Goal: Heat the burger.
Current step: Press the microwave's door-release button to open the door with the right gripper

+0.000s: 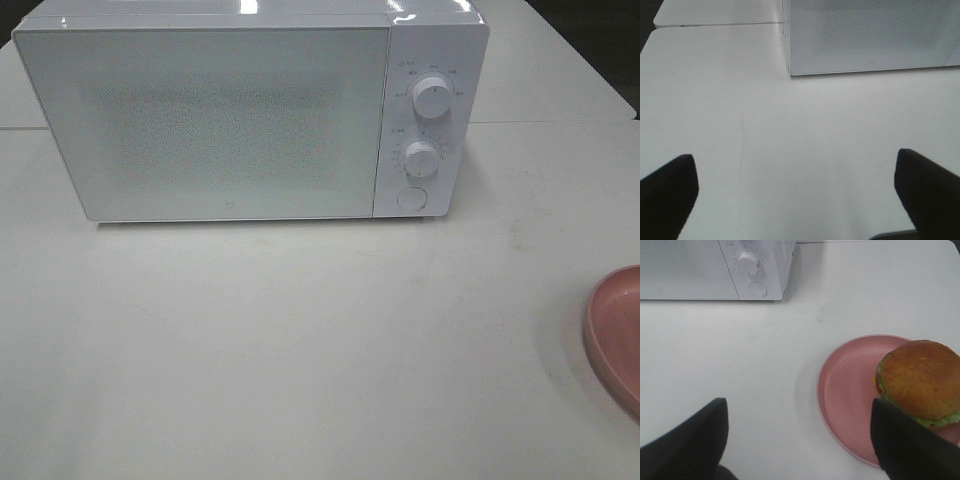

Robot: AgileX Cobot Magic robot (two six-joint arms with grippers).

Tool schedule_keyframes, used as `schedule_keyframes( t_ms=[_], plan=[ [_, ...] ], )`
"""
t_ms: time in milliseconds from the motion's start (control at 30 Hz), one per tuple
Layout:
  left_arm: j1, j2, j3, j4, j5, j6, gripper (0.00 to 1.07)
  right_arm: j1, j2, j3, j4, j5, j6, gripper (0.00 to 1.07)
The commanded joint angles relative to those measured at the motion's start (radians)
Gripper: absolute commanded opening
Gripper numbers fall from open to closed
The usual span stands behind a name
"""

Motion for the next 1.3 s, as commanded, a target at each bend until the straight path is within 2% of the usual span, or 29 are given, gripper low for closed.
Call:
schedule_keyframes(
  t_ms=[33,1300],
  plan=[
    [-0.004,-0.010,0.004,-0.010,-0.014,0.000,1.00,0.001,0.077,-0.014,0.000,-0.051,0.002,0.75],
    [-0.004,-0.010,0.004,-0.010,-0.014,0.000,1.00,0.001,0.696,-0.004,0.000,-0.549,-0.004,0.75]
  ],
)
